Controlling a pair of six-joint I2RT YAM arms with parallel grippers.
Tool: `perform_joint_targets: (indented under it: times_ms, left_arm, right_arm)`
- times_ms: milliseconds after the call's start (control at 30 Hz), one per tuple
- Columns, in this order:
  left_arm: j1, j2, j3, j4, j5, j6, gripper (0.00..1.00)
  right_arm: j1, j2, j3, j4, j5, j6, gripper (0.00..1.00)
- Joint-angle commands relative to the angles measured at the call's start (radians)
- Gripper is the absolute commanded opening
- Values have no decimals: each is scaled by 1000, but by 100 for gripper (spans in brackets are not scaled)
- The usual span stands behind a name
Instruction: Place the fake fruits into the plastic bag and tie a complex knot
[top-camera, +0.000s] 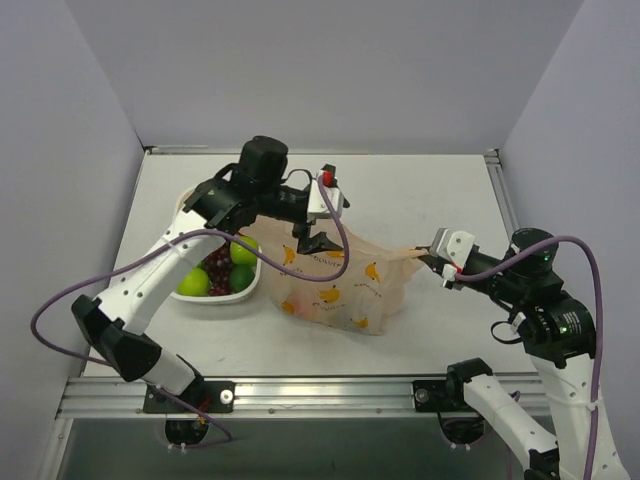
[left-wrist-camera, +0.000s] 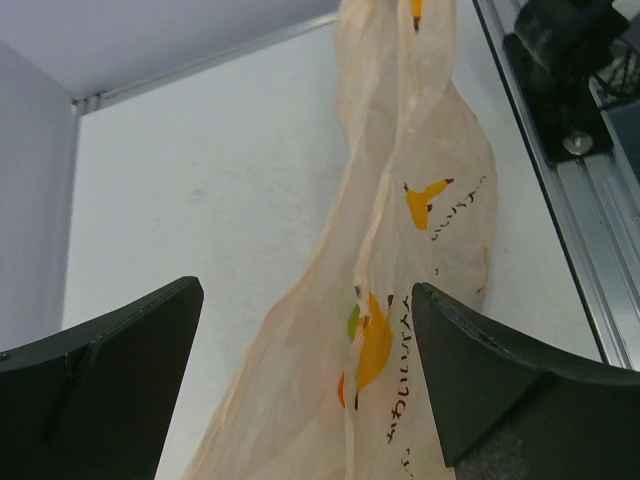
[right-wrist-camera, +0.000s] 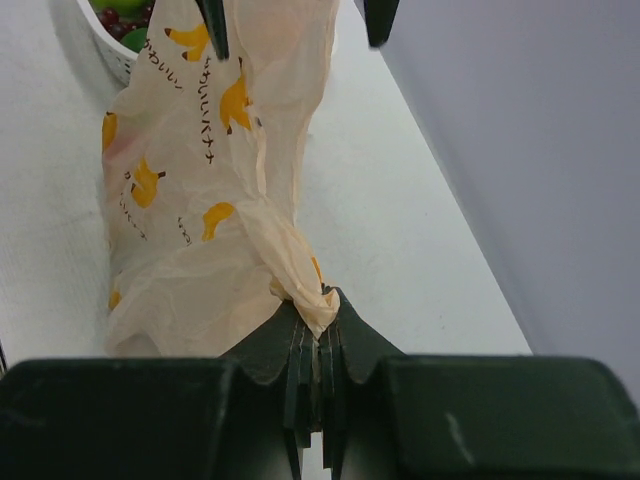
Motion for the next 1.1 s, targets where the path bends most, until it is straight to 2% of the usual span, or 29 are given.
perform_joint_targets:
  times_ms: [0, 233, 367, 433, 500, 533, 567, 633, 667, 700, 733, 800, 833, 933, 1067]
  left_arm:
    - [-63, 45, 44, -109, -10, 154, 97]
    - [-111, 140, 65, -214, -59, 233, 97]
    - [-116, 156, 4, -244, -126, 230, 97]
    - [-116, 168, -18, -246, -157, 216, 90]
    - [-113, 185, -25, -247, -186, 195, 69]
    - [-110, 183, -30, -249, -188, 188, 61]
    - [-110, 180, -37, -247, -188, 188, 47]
    - [-107, 173, -45, -240, -183, 185, 31]
    - [-107, 168, -48, -228, -180, 181, 24]
    - [-107, 162, -57, -218, -178, 175, 14]
    - [-107, 157, -62, -205, -183, 152, 9]
    - [-103, 151, -70, -171, -185, 133, 0]
    - [-102, 148, -70, -165, -183, 127, 0]
    - [-84, 142, -67, -152, -166, 122, 0]
    - [-54, 140, -54, -131, -110, 79, 0]
  right_arm:
    - [3, -16, -14, -21, -39, -63, 0]
    - [3, -39, -43, -38, -38, -100, 0]
    - [4, -40, -47, -37, -56, -106, 0]
    - [4, -40, -46, -36, -62, -108, 0]
    - [4, -40, -44, -37, -61, -114, 2]
    - [6, -40, -44, -36, -56, -114, 6]
    - [6, -39, -43, -36, -55, -114, 13]
    - [6, -39, -46, -37, -46, -107, 25]
    - [4, -42, -50, -33, -38, -91, 35]
    - [4, -39, -52, -30, -12, -30, 67]
    - [3, -39, -52, -27, 8, 14, 79]
    - [3, -34, -52, -26, 49, 93, 92]
    - [1, -34, -49, -24, 92, 170, 94]
    - [-5, -42, -20, -24, 91, 313, 100]
    - [-6, -60, -47, -23, 57, 505, 100]
